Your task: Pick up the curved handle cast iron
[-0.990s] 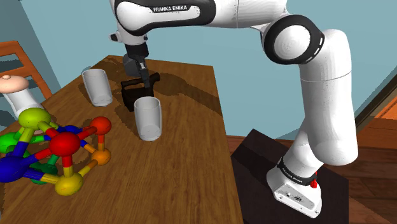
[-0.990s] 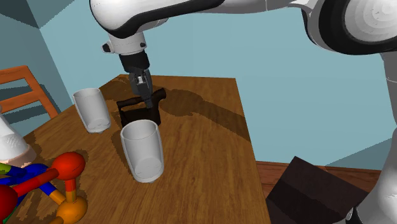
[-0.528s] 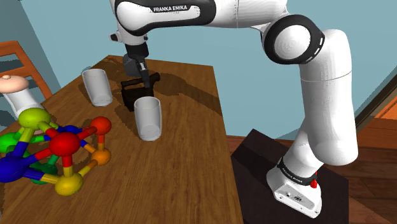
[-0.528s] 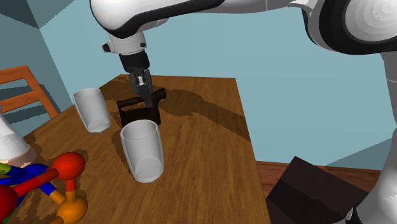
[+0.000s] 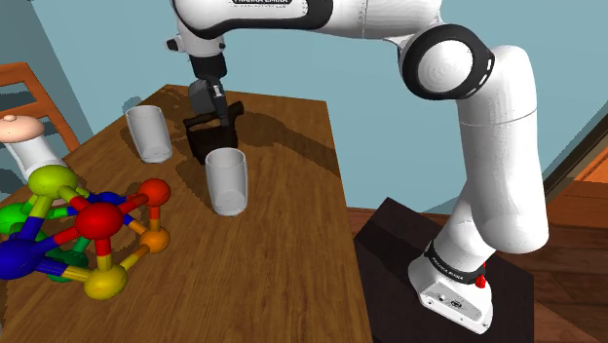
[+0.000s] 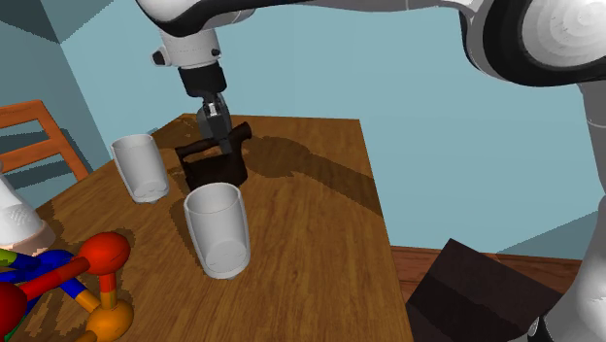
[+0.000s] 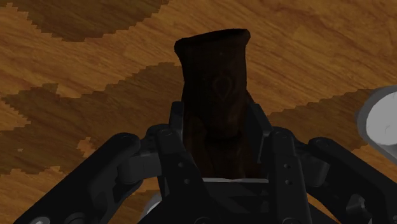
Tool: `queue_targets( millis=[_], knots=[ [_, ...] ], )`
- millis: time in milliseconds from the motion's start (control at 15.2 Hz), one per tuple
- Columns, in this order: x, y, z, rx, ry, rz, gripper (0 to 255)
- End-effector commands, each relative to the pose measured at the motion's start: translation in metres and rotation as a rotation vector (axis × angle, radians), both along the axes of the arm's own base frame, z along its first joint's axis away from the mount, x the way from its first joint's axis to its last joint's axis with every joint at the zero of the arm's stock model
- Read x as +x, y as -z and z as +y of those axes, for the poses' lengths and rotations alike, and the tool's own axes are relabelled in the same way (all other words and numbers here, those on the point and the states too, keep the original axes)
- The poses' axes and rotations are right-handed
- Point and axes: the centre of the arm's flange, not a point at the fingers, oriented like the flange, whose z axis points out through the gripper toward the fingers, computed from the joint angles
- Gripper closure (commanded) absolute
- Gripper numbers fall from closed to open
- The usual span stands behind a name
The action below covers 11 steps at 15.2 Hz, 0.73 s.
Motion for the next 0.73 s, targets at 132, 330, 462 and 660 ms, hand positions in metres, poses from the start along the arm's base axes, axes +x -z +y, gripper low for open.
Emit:
queue_targets(
  millis=[132,330,462,660],
  knots=[
    [0.000,-0.021,0.001,0.000,0.000,-0.001,255],
    [0.000,-0.037,0.001,0.000,0.000,-0.001,255],
    [0.000,-0.047,0.001,0.000,0.000,-0.001,255],
    [0.000,-0.053,0.001,0.000,0.000,-0.001,255]
  ],
)
